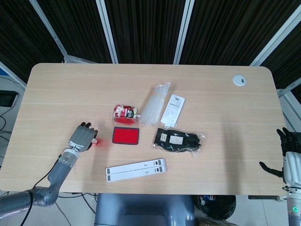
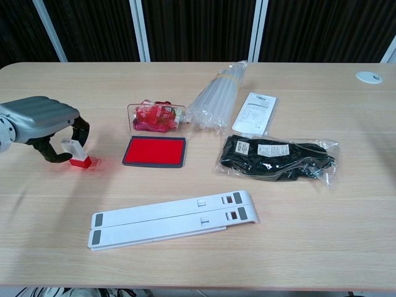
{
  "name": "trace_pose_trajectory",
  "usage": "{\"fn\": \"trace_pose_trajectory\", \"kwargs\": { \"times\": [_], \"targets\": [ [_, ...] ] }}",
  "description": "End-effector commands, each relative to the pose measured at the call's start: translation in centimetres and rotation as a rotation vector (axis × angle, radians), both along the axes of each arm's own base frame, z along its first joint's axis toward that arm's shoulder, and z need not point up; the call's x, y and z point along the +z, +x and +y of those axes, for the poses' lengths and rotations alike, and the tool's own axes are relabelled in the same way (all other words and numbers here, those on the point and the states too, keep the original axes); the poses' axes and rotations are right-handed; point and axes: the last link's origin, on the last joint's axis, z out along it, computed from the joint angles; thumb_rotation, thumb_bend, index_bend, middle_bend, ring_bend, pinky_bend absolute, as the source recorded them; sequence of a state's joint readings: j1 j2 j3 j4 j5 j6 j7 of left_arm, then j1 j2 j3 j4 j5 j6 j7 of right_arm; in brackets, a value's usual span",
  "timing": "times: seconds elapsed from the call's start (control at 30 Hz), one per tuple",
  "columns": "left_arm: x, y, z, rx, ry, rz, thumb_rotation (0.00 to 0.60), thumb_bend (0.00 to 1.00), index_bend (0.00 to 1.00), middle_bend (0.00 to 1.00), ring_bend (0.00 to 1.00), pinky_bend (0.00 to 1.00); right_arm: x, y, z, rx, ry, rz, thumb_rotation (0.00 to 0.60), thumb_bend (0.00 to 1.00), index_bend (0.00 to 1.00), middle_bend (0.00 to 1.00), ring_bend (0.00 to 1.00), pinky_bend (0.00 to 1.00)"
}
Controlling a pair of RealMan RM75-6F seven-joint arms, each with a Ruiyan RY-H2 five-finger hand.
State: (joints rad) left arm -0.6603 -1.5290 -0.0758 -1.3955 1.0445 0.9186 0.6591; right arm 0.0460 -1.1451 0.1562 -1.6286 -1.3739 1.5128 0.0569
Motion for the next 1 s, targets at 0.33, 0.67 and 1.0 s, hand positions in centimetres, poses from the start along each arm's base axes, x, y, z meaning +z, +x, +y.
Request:
{"fn": "trace_pose_trajectory", "kwargs": {
  "times": [0.33, 0.67, 1.0],
  "targets": [
    [-0.3, 0.0, 0.0, -0.003, -0.005, 0.002, 0.600, 0.40, 0.53, 0.50, 0.23, 0.28, 0.0, 0.0, 0.0, -0.001, 0.000, -0.002, 0.600, 0.06, 0.00, 0.00, 0.00, 0.18],
    [-0.2, 0.4, 0.0, -0.022, 0.017, -0.034, 0.600, 0.52, 0.66, 0.63, 0.47, 0.56, 0.0, 0.0, 0.1, 0.000, 0.000, -0.004, 0.600, 0.06, 0.00, 0.00, 0.00, 0.18],
    [-0.1, 1.7, 0.1, -0.070, 0.042, -0.076, 0.600, 0.54, 0.72, 0.70, 0.58, 0.64, 0.0, 0.0, 0.1, 0.000, -0.001, -0.007, 0.600, 0.06, 0.00, 0.00, 0.00, 0.18]
  ]
}}
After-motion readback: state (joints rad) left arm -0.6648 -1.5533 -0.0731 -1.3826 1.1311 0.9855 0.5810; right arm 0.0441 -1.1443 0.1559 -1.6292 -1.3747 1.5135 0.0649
